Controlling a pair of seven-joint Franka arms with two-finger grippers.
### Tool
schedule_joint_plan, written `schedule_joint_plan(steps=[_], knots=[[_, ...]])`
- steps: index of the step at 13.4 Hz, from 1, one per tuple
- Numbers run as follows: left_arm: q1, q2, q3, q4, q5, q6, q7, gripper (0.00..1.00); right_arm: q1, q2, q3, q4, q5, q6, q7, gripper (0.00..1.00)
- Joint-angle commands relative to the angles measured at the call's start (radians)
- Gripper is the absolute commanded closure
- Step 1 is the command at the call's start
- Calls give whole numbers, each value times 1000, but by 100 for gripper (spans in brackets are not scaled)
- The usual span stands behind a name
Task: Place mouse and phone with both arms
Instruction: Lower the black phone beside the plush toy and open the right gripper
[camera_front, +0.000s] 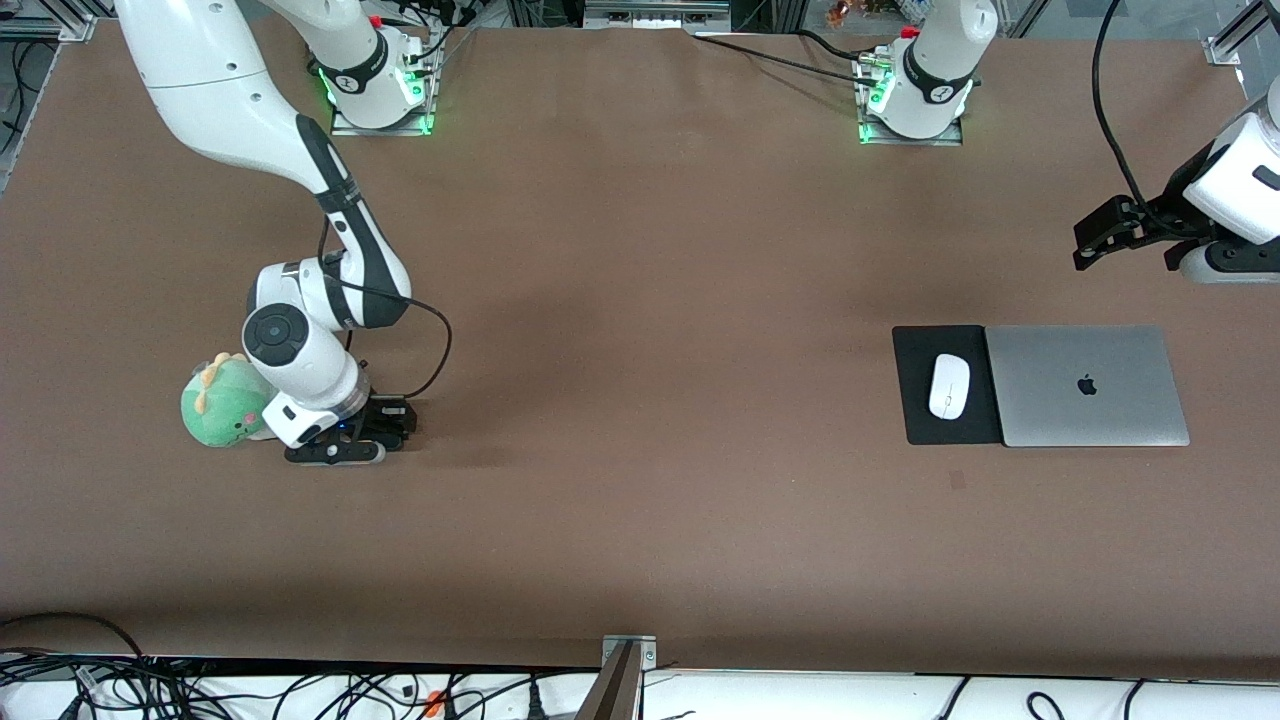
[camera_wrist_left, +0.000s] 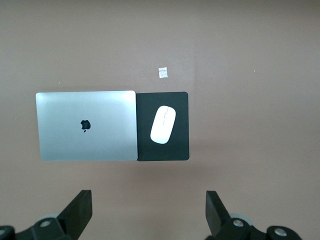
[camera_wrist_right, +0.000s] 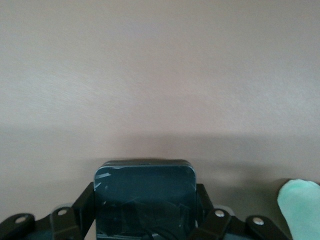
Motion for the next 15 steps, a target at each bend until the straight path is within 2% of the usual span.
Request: schedule_joint_plan(steps=[1, 3, 4, 5, 7, 10, 15], knots=[[0, 23, -1, 31, -25, -5, 6, 0, -18, -24, 20, -65, 22, 86, -27, 80], [0, 23, -1, 31, -23, -5, 6, 0, -39, -17, 22, -76, 22, 111, -54, 79], [0, 21, -1, 31, -22, -5, 6, 0, -40, -20, 22, -76, 22, 108, -55, 69], [0, 21, -1, 31, -22, -5, 4, 0, -40, -24, 23, -74, 22, 101, -55, 1], [0, 21, -1, 33, -22, -5, 4, 0, -40, -44, 26, -68, 23, 62, -51, 0], [2, 21, -1, 33, -20, -5, 4, 0, -40, -95, 39, 8, 173, -102, -59, 0], [2, 21, 0, 36, -20, -5, 4, 0, -58, -179, 28, 119, 184, -260, -85, 0]])
